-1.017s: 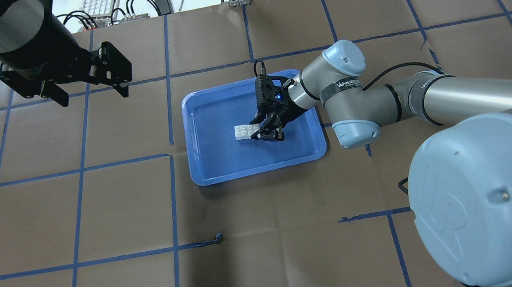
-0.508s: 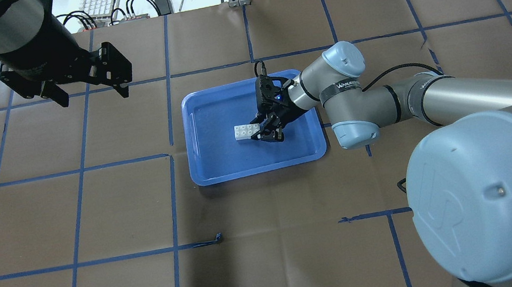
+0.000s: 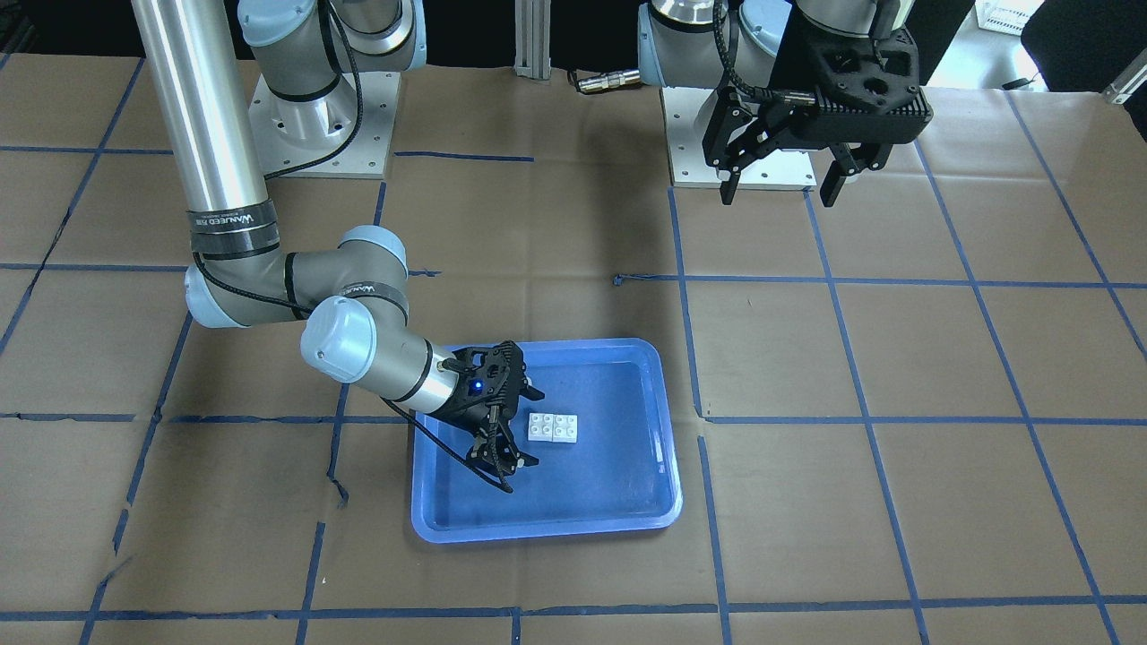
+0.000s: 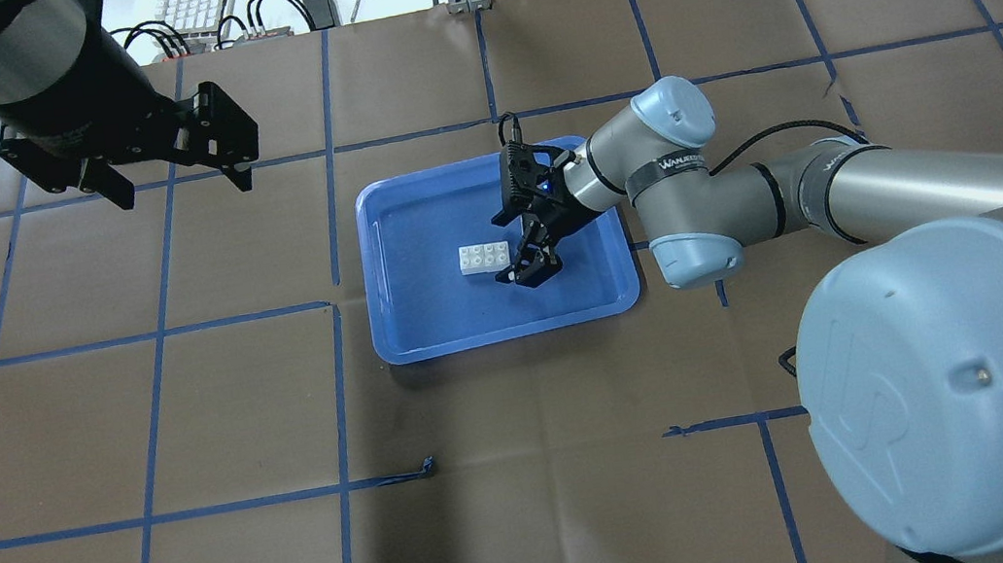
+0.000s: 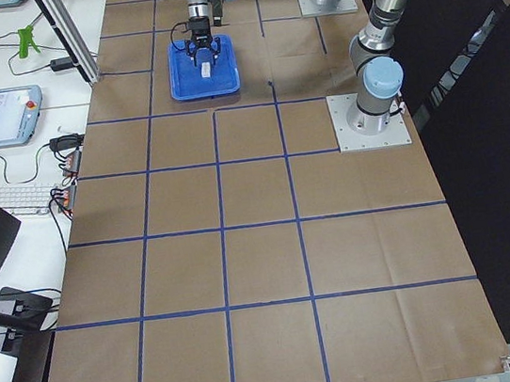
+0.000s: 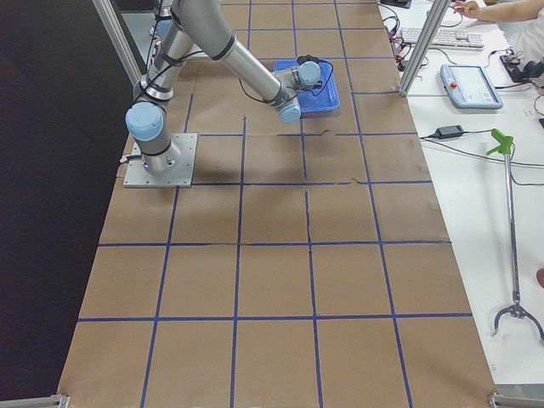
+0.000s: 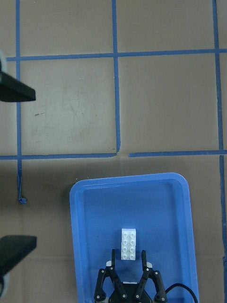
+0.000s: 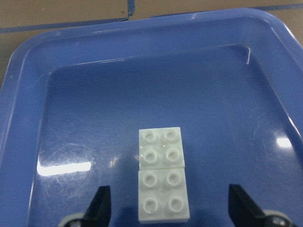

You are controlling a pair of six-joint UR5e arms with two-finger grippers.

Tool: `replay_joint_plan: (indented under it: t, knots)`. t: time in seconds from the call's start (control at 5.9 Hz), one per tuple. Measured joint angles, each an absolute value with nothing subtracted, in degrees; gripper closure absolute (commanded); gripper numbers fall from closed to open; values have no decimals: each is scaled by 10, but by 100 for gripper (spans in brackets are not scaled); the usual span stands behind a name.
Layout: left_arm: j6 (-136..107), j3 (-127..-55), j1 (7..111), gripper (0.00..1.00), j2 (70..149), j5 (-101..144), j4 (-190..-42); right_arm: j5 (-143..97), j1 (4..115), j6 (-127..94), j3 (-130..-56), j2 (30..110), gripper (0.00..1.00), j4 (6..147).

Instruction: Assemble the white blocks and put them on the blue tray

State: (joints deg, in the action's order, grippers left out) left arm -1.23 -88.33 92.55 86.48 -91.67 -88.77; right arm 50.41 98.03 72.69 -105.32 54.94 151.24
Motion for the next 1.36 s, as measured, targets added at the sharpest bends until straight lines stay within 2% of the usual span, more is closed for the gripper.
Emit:
replay_joint_plan:
  t: [0.51, 1.02, 1.36]
  knots:
    - [-12, -883, 925, 1, 865, -917, -888, 581, 969, 677, -994, 581, 0, 1469]
    - [-12, -883, 925, 1, 865, -917, -888, 739, 947, 620, -940, 677, 0, 1273]
    - [-12, -883, 925, 1, 864, -917, -888, 782, 916, 574, -930, 740, 0, 1175]
